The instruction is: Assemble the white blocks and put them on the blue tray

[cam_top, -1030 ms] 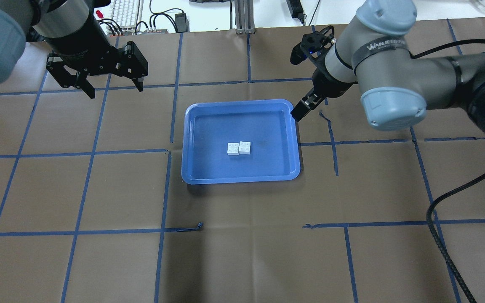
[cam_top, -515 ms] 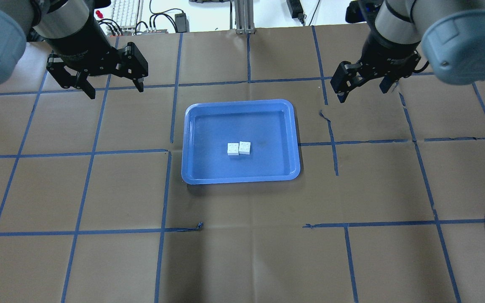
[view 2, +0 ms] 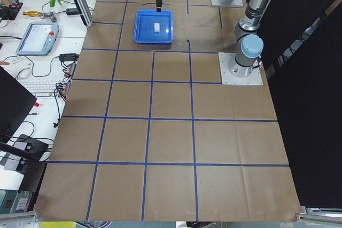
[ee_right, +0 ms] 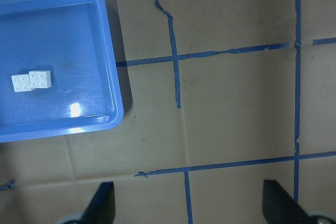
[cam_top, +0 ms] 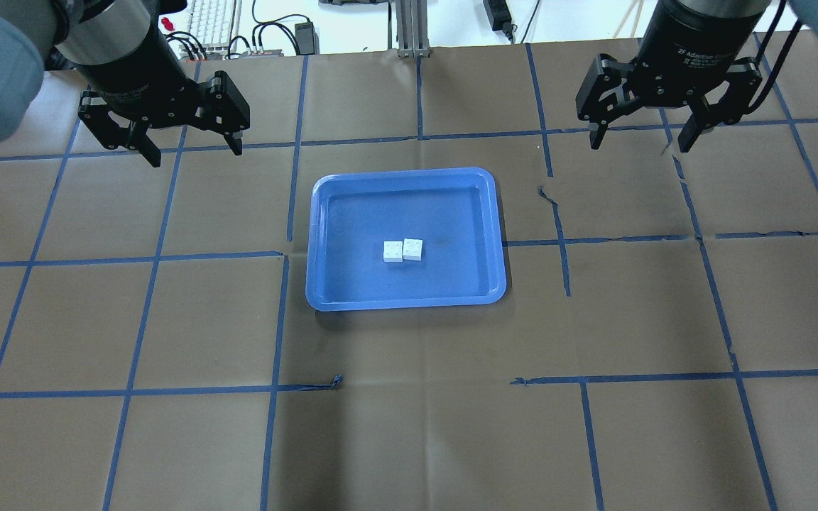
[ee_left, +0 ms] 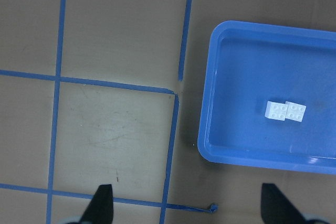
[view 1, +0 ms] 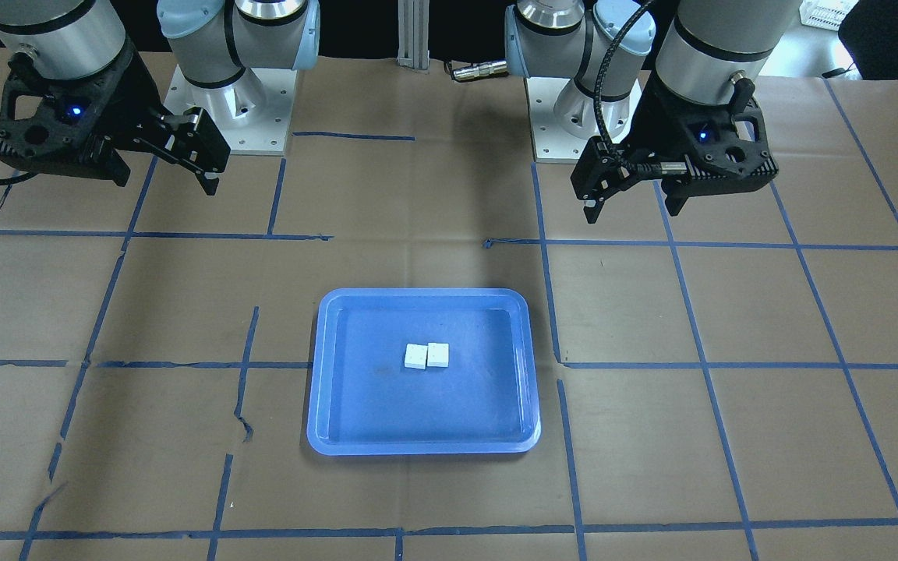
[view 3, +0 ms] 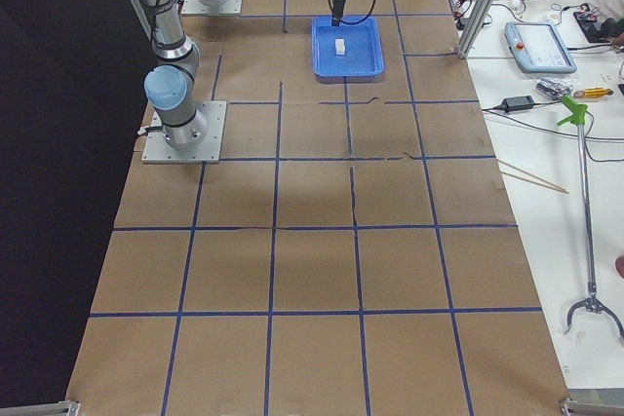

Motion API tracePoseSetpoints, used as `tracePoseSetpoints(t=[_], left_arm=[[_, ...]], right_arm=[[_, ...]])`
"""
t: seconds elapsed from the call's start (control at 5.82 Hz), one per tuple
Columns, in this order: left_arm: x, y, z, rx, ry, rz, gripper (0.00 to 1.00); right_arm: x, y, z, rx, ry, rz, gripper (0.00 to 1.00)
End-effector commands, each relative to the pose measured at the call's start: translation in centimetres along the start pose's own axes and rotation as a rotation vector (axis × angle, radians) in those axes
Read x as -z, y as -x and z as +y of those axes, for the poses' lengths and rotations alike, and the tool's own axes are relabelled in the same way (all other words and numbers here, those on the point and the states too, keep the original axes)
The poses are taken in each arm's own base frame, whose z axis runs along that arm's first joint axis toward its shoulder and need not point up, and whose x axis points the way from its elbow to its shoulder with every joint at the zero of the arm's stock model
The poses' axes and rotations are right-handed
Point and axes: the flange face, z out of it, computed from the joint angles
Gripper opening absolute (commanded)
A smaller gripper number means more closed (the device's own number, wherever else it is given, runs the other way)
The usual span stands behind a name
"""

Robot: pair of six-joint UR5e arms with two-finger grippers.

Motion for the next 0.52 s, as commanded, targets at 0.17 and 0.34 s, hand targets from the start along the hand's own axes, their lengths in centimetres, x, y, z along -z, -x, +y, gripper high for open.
tracePoseSetpoints(t=[0.17, 0.34], left_arm=[[0.02, -0.07, 0.01, 0.000, -0.001, 0.001, 0.99], [0.02, -0.07, 0.01, 0.000, -0.001, 0.001, 0.99]], right_arm=[[-0.21, 0.10, -0.07, -0.012, 0.011, -0.006, 1.00], [-0.21, 0.10, -0.07, -0.014, 0.011, -0.006, 1.00]])
